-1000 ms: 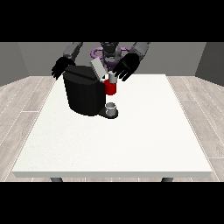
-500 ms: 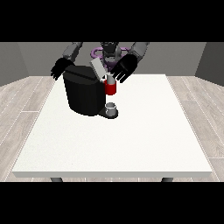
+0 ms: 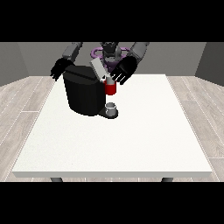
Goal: Insert the coffee pod into the coffee machine and close the lid
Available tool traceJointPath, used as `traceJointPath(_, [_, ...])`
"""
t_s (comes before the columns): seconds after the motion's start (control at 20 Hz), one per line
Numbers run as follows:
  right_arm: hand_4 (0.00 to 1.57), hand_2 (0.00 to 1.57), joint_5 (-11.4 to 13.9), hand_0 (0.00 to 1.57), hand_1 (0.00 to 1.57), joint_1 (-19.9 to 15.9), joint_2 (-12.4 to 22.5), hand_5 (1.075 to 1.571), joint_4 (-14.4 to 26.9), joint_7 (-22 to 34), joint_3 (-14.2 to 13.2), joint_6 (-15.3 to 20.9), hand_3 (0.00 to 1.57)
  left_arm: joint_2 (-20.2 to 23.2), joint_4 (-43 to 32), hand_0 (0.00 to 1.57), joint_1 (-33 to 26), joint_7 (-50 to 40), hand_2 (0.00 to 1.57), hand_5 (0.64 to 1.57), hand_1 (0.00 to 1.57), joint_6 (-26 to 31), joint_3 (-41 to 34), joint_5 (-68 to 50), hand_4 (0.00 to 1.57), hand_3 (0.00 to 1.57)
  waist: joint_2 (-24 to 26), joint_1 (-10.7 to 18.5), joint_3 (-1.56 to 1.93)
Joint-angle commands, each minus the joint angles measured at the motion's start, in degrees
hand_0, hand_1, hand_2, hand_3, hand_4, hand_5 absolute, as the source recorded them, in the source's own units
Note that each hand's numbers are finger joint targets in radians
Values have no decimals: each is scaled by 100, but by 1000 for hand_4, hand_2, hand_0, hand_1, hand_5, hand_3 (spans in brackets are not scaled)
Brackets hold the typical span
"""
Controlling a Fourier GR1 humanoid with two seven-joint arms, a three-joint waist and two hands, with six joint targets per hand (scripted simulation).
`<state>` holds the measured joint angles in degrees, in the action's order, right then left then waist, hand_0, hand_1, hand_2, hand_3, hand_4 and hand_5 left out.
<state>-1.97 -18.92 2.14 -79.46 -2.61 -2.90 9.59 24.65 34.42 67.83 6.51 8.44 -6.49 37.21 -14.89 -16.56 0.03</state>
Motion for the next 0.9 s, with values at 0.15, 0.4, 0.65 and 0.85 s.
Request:
traceJointPath(0.15, [418,0,68,0,0,205,-83,1571,-32,-187,74,46,0,-79,-28,1211,-249,232,1239,1571,1211,-153,9,58,460,1123,-105,12,-3])
traceJointPath(0.4, [335,0,-123,0,0,206,146,1571,98,-245,-191,-132,0,149,22,1134,-119,182,1170,1571,1134,103,-1,102,457,999,-36,2,-1])
traceJointPath(0.65, [431,0,6,0,0,-12,-29,1571,170,-269,-93,86,0,88,70,1066,4,121,1116,1571,1066,78,95,238,380,945,-69,155,-1])
traceJointPath(0.85, [458,0,-145,0,0,-156,90,1571,138,-226,-223,-30,0,139,92,1073,-50,308,1125,1571,1073,-129,54,283,364,967,-231,118,-2])
